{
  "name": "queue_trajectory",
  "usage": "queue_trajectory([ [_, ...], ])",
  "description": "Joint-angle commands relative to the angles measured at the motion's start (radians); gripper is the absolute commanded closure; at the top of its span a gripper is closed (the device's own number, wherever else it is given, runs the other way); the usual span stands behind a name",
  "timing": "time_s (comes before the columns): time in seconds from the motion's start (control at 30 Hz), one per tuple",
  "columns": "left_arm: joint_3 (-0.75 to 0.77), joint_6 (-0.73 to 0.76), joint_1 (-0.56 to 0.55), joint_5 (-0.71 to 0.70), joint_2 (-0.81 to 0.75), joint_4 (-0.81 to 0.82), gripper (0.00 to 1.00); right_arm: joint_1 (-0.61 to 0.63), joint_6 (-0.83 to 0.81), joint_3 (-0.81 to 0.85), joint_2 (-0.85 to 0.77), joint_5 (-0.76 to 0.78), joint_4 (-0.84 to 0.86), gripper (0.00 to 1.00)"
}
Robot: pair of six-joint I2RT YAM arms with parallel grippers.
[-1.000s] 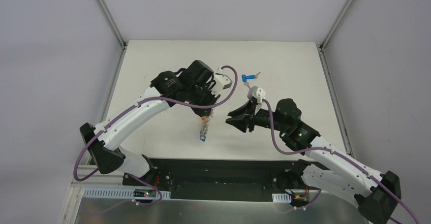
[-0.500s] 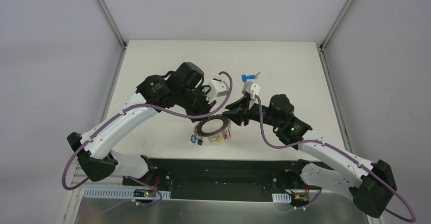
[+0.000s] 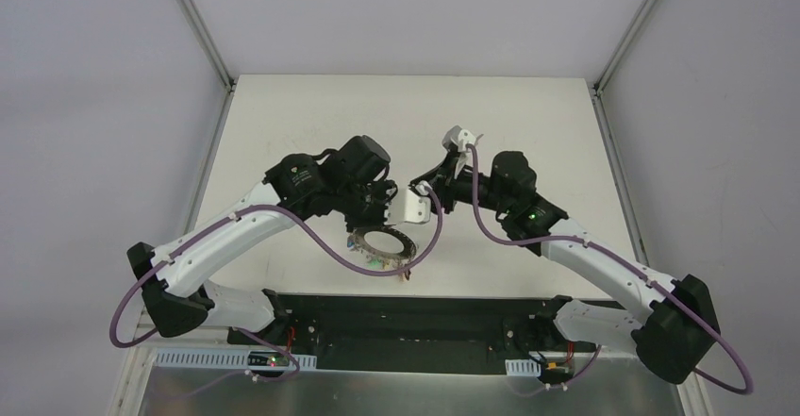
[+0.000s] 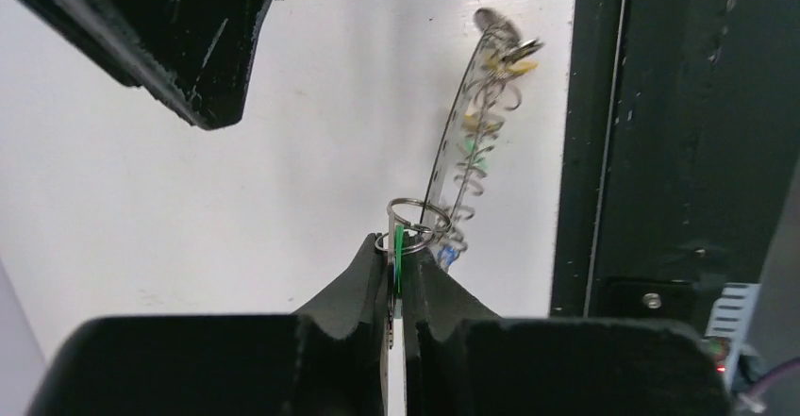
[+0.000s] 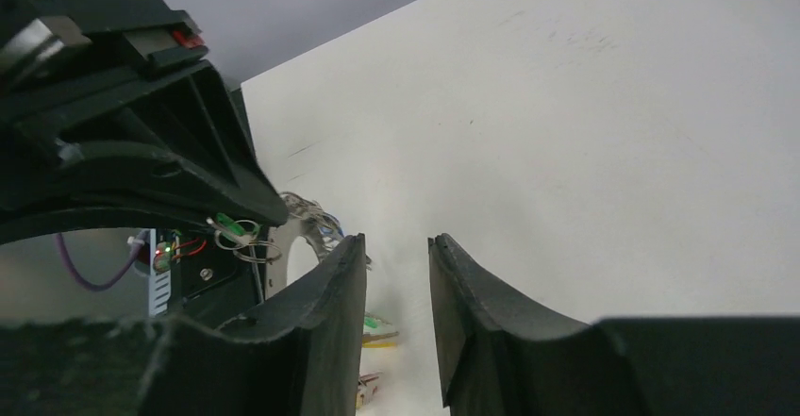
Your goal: Remove the keys from the keyring
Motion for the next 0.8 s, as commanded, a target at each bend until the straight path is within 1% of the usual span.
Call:
queue_trajectory([
  [0.0,-0.092,0.280,-0.008,-0.028,-0.076,0.132,1.00,-0.002,0.030,0.034,-0.007,-0.117,0.034,0.64],
  [0.07,-0.157,0.358,-0.009,-0.016,-0.111,0.203,1.00,-0.002,0.016,0.014,-0.027,-0.146,0.036,0.64],
  [0.2,-0.306,0.435,-0.008,0.018,-0.196,0.430,1.00,-0.003,-0.032,-0.048,-0.085,-0.174,0.035,0.65],
  [0.33,-0.399,0.504,-0.008,0.028,-0.228,0.561,1.00,-0.002,-0.057,-0.085,-0.121,-0.181,0.017,0.66],
  [0.57,-0.431,0.546,0.001,0.039,-0.208,0.684,1.00,-0.002,-0.106,-0.064,-0.092,-0.263,-0.012,0.65],
  [0.77,-0.411,0.563,0.028,0.082,-0.165,0.732,1.00,-0.007,-0.161,-0.039,-0.039,-0.247,-0.023,0.61],
])
